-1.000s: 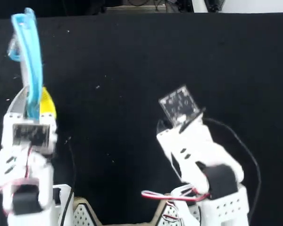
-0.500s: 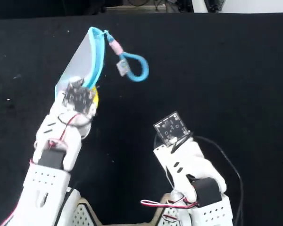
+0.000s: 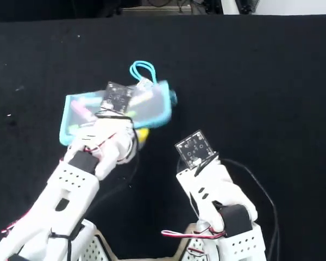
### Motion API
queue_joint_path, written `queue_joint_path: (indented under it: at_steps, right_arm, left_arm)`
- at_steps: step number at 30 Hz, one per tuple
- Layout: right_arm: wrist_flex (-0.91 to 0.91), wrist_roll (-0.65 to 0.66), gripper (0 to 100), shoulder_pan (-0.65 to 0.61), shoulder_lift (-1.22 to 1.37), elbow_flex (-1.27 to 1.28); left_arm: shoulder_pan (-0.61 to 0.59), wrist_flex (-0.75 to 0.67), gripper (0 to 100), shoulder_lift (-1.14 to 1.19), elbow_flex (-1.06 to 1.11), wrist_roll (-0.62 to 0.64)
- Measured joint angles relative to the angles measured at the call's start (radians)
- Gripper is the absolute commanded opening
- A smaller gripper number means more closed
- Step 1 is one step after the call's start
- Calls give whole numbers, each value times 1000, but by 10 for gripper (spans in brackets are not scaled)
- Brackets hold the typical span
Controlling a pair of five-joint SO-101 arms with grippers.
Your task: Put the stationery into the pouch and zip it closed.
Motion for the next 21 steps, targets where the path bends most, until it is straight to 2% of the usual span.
queue_joint_path:
  at_steps: [8,11,14,17,21]
  right_arm:
    - [0,0,12,0,0,3]
    - [0,0,12,0,0,3]
    - [0,-2,12,0,0,20]
    - [0,-11,14,0,0,20]
    - [0,-129,15,0,0,20]
  left_arm:
    - [29,342,212,-184,-170,-12]
    - [25,436,137,-308,-178,-55]
    - [-38,509,22,-451,-149,-124]
    - [-138,543,41,-592,-46,-187]
    - [-290,635,33,-795,95,-262]
